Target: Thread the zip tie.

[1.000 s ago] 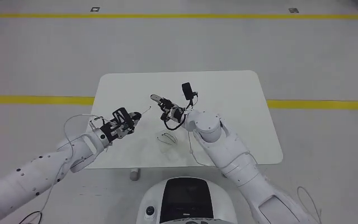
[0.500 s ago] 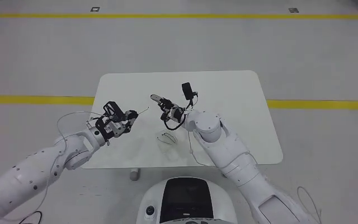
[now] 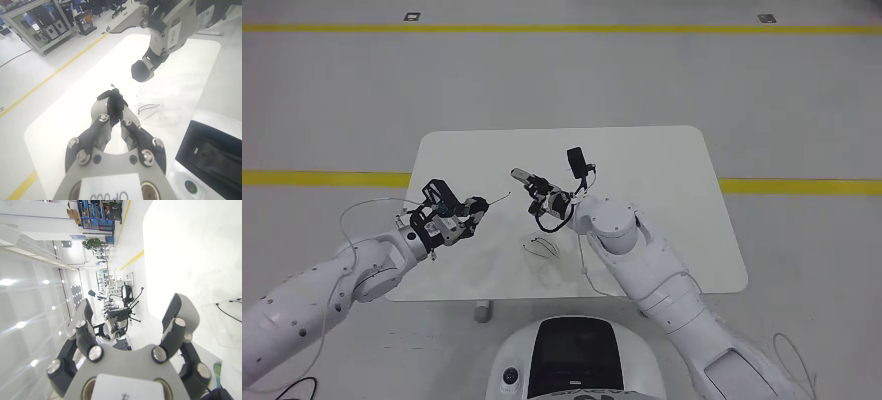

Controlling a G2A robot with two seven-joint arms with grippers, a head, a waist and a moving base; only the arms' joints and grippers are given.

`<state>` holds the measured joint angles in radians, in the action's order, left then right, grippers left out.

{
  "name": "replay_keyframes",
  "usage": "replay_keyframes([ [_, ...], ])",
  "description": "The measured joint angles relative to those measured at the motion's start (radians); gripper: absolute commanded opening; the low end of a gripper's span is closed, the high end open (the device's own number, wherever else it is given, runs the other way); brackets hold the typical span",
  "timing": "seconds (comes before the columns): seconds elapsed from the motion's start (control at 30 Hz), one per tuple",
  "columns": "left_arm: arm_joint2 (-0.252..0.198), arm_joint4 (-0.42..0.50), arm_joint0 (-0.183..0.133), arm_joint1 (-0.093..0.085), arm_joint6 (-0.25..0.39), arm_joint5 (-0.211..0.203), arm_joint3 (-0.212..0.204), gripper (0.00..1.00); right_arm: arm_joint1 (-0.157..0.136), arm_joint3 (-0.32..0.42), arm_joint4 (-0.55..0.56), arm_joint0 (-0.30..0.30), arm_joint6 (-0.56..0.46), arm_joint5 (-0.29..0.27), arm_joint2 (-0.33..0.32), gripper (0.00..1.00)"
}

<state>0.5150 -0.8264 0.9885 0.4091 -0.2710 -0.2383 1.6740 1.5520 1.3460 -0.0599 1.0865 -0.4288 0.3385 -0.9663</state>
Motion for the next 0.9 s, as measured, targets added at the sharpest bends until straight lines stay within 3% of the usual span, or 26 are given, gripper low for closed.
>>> replay_keyframes([
  [0.03, 0.0, 0.0, 0.0, 0.0, 0.0, 0.0, 0.0, 0.0, 0.0, 0.0, 0.0, 0.0, 0.0, 0.0, 0.0, 1.0],
  [0.9, 0.0, 0.0, 0.0, 0.0, 0.0, 0.0, 0.0, 0.0, 0.0, 0.0, 0.0, 0.0, 0.0, 0.0, 0.0, 1.0],
])
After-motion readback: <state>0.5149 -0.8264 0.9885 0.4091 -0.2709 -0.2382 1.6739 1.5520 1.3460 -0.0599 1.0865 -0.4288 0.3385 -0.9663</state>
